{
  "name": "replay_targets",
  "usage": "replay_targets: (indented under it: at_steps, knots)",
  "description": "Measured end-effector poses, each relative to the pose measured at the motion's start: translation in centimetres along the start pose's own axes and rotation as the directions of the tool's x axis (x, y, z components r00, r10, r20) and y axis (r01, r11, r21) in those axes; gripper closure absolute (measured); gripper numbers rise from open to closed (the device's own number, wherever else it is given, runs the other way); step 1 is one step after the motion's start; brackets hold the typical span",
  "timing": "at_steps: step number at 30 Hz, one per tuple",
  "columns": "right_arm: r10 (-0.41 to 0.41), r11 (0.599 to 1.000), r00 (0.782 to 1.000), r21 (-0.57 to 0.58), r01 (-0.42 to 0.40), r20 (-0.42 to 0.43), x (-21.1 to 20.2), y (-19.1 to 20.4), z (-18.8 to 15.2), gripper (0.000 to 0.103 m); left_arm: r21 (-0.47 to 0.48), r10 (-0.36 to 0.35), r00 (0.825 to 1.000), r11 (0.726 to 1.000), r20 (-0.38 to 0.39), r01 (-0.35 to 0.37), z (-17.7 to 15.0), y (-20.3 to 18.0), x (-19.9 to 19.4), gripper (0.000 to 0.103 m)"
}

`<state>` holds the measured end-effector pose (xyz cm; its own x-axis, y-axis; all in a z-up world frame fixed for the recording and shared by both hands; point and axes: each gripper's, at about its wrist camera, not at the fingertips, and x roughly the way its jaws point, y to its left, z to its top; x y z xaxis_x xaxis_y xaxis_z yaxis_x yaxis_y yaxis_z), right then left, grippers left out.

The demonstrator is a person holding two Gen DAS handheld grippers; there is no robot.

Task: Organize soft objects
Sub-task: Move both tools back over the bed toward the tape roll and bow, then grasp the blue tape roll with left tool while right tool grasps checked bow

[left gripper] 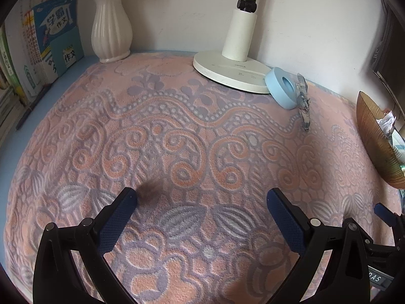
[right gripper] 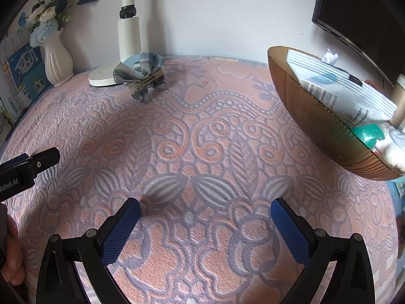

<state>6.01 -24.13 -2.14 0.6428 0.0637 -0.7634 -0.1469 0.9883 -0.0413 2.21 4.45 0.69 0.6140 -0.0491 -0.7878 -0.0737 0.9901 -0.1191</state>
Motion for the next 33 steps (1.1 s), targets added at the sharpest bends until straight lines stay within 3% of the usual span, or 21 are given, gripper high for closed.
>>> replay_targets:
  at_steps: [3, 7, 9, 11, 13, 14, 18, 20, 22, 25, 28, 32, 33]
  knots:
    - [0.046, 0.998, 0.997, 0.048, -0.043, -0.061, 0.2, -1.2, -0.7, 0.0, -0.007, -0.026, 0.999, 1.0, -0.024, 0.026, 0.1, 0.1, -0.3, 0.001]
    - [0.043, 0.997, 0.984, 0.065, -0.032, -0.173, -0.4, -1.7, -1.1, 0.0, -0.112, -0.184, 0.979, 0.978, -0.084, 0.174, 1.3, 1.0, -0.9, 0.007]
    - [0.076, 0.996, 0.968, 0.069, -0.061, -0.24, -0.5, -1.8, -0.6, 0.0, -0.14, -0.239, 0.969, 0.963, -0.059, 0.23, 2.7, 1.1, -2.0, 0.009]
    - [0.169, 0.982, 0.951, 0.122, -0.142, -0.258, -0.6, -2.3, 0.5, 0.0, -0.122, -0.258, 0.966, 0.96, -0.026, 0.253, 4.5, 0.6, -3.4, 0.009]
    - [0.295, 0.944, 0.927, 0.223, -0.244, -0.234, -0.7, -3.4, 2.1, 0.004, -0.071, -0.261, 0.965, 0.963, 0.01, 0.261, 6.4, -0.3, -4.7, 0.009]
    - [0.349, 0.92, 0.913, 0.265, -0.29, -0.213, -0.6, -4.0, 2.9, 0.012, -0.042, -0.26, 0.965, 0.964, 0.029, 0.261, 7.3, -0.7, -5.2, 0.009]
    - [0.575, 0.753, 0.806, 0.474, -0.456, -0.139, 1.8, -6.3, 6.5, 0.041, 0.007, -0.291, 0.955, 0.957, 0.063, 0.292, 10.8, -1.1, -4.8, 0.009]
    - [0.636, 0.689, 0.763, 0.531, -0.494, -0.116, 3.5, -6.4, 7.9, 0.043, -0.036, -0.358, 0.932, 0.932, 0.052, 0.36, 12.1, -0.6, -3.2, 0.01]
    - [0.631, 0.694, 0.768, 0.52, -0.498, -0.107, 4.5, -5.7, 10.0, 0.043, -0.068, -0.394, 0.918, 0.915, 0.045, 0.397, 13.1, -0.2, -1.1, 0.02]
    - [0.59, 0.742, 0.802, 0.458, -0.49, -0.099, 5.6, -4.3, 12.1, 0.043, -0.039, -0.436, 0.899, 0.898, 0.041, 0.438, 13.7, -1.4, 1.0, 0.021]
    - [0.57, 0.765, 0.817, 0.417, -0.49, -0.087, 7.4, -2.5, 13.8, 0.043, 0.016, -0.411, 0.91, 0.911, 0.043, 0.411, 14.1, -3.2, 2.6, 0.021]
    - [0.603, 0.736, 0.795, 0.426, -0.526, -0.06, 9.7, -1.1, 14.2, 0.043, 0.029, -0.417, 0.909, 0.909, 0.028, 0.416, 14.4, -4.0, 4.7, 0.021]
    - [0.585, 0.755, 0.808, 0.408, -0.513, -0.066, 10.1, -0.5, 14.3, 0.05, 0.034, -0.416, 0.909, 0.909, 0.026, 0.415, 14.4, -4.1, 5.0, 0.023]
